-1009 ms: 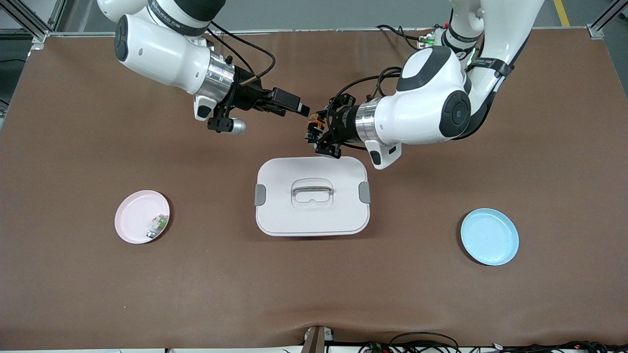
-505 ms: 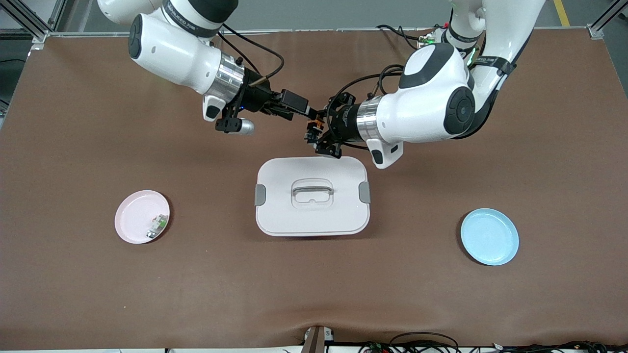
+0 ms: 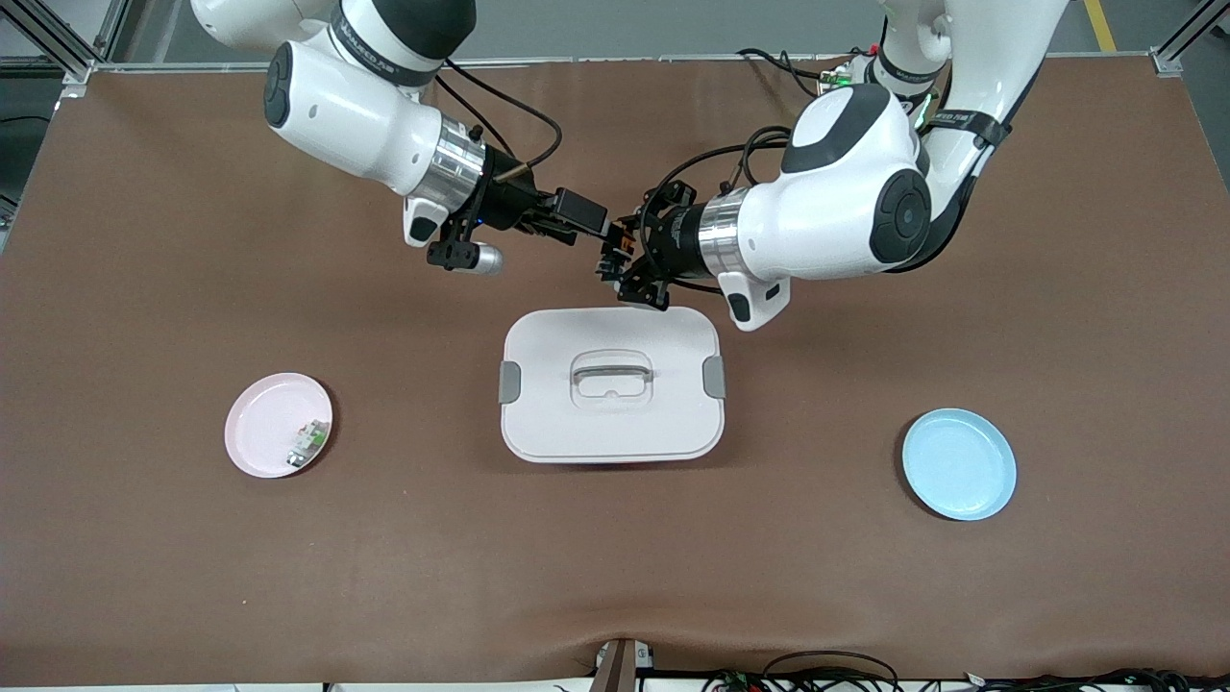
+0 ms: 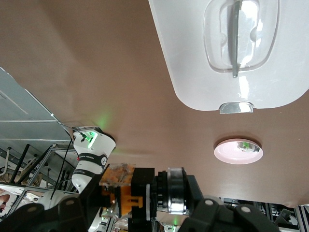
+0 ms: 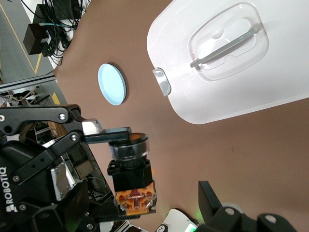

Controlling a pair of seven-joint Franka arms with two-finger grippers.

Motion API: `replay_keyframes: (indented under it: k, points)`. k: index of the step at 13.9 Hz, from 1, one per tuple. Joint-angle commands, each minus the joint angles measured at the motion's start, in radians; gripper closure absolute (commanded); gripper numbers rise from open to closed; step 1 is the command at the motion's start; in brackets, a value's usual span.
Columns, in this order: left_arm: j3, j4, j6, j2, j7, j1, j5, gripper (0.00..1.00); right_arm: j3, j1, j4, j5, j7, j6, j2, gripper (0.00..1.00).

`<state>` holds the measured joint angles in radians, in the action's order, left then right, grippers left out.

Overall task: Transfer orange switch to right arm and place
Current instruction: 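Close the right gripper on the orange switch held by the left gripper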

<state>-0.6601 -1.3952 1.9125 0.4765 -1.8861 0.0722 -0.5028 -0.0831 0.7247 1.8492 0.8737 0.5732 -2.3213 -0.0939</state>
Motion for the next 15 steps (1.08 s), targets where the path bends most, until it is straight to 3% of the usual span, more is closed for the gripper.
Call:
replay_keyframes:
  k: [1, 15]
  points:
    - [0.001, 0.016, -0.003, 0.001, -0.018, 0.004, -0.019, 1.00, -0.009, 0.018, -0.015, 0.016, -0.013, -0.017, -0.020, 0.00]
    - [0.001, 0.024, 0.000, 0.007, -0.019, 0.008, -0.020, 1.00, -0.009, 0.044, -0.050, 0.021, -0.004, -0.027, -0.056, 0.00]
